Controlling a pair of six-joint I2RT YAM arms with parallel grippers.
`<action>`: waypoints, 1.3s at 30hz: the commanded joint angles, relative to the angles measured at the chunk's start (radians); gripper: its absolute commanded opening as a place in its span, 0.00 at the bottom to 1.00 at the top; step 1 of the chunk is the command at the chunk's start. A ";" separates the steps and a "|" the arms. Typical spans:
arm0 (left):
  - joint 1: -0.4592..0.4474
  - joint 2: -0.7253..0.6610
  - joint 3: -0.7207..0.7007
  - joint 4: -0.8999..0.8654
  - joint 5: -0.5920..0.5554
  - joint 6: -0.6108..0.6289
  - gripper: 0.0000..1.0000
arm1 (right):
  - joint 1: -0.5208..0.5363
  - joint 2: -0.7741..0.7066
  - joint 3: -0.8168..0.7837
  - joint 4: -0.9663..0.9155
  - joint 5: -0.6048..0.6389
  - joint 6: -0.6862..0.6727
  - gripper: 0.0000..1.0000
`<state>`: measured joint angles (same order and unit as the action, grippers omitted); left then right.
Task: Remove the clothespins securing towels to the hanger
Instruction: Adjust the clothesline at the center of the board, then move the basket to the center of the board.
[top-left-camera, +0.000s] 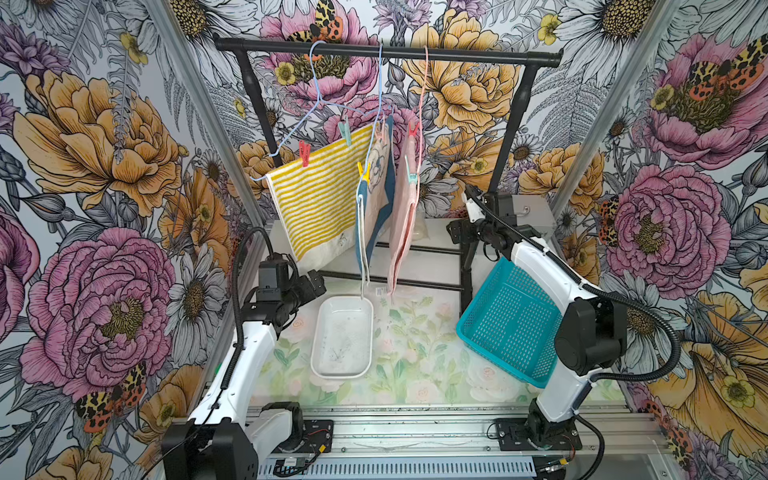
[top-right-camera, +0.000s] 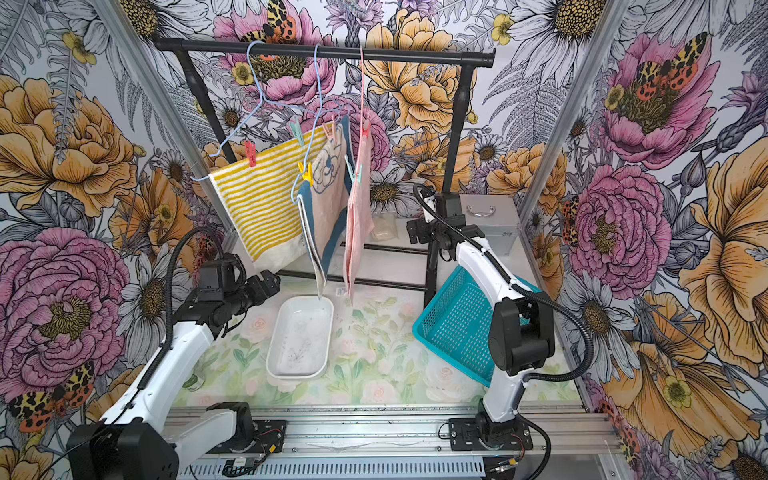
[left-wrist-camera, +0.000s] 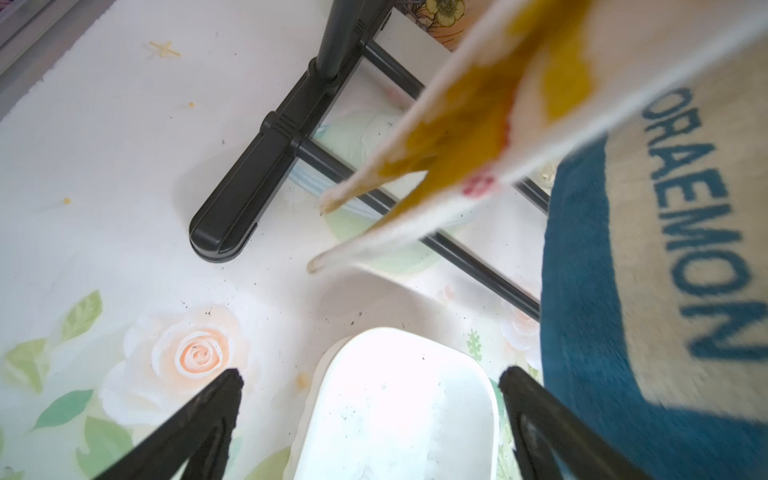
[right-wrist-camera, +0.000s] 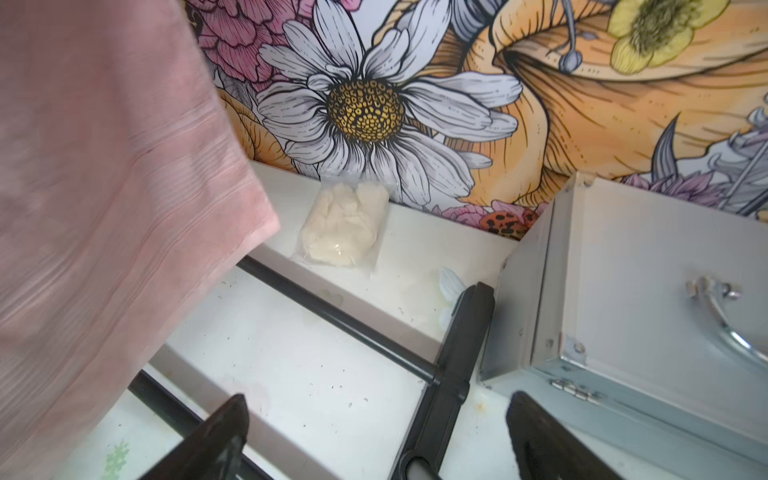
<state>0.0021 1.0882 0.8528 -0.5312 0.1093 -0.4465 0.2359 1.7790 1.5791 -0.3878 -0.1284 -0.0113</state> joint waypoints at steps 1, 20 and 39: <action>-0.014 -0.001 0.052 0.044 -0.004 -0.003 0.99 | 0.002 -0.078 -0.083 0.153 0.015 -0.051 0.98; -0.019 -0.035 0.053 0.088 -0.037 -0.033 0.99 | 0.035 -0.444 -0.552 0.571 0.121 0.090 0.99; -0.445 -0.027 -0.074 -0.011 0.046 -0.214 0.98 | 0.155 -0.837 -0.631 -0.045 0.076 0.397 0.99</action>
<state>-0.4038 1.0466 0.7952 -0.5285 0.1074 -0.5880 0.3862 0.9482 0.9127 -0.2989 -0.0399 0.3470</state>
